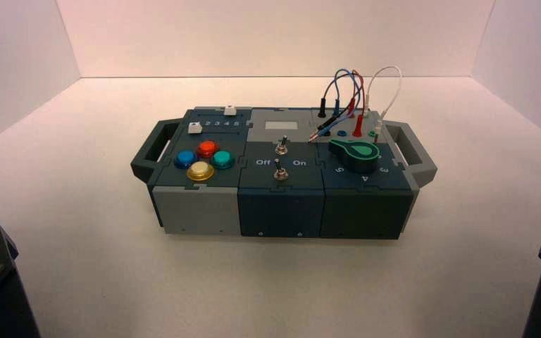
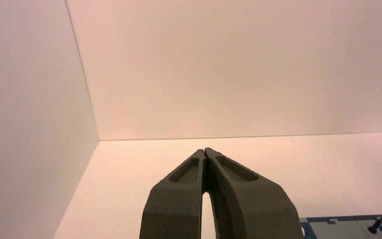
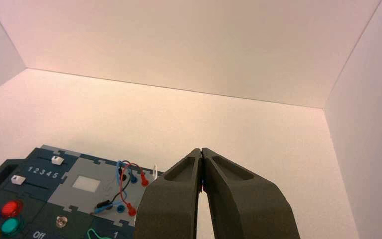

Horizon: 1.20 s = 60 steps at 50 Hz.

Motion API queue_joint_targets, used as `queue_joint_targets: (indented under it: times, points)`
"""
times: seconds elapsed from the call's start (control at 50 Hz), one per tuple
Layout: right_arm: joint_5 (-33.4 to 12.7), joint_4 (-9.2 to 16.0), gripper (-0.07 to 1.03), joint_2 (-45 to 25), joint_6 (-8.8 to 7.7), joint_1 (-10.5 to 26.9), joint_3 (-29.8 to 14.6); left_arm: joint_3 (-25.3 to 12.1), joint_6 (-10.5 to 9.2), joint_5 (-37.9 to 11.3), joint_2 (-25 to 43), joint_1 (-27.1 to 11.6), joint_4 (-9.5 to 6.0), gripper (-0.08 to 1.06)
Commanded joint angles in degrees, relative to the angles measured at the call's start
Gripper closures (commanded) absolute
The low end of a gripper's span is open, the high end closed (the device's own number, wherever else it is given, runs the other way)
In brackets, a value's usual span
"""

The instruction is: Push the blue button with the right gripper.

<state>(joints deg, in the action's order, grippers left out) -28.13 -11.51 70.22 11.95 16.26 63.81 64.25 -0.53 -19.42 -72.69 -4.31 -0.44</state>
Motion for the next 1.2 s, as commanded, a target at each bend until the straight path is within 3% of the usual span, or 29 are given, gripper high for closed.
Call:
queue_joint_targets:
  times: [0.02,0.42,0.58,0.98,1.2]
  points:
    - [0.0,0.2,0.99,-0.8,0.18,-0.3,-1.3,-1.1,0.18,0.2,0.9,0.3,0.09,1.01]
    - [-0.7,1.1,0.99,-1.2,0.18,0.0,-1.6,-1.1,0.09,-0.3,1.0,0.2,0.00,1.01]
    - [-2.6,2.0,0.99,-5.3,-0.09,2.4,-2.6,-2.2,0.09,-3.2,3.6,0.1,0.00,1.01]
    - [-5.0,4.3,0.99,-19.2,-0.62,17.1,-6.5,-6.2,0.26,-14.6,16.6,-8.2,-0.18,1.01]
    - [-5.0,7.6,0.99,-27.2,-0.62,23.6,-10.2,-6.9,0.26,-15.2,20.7,-10.7,-0.09,1.01]
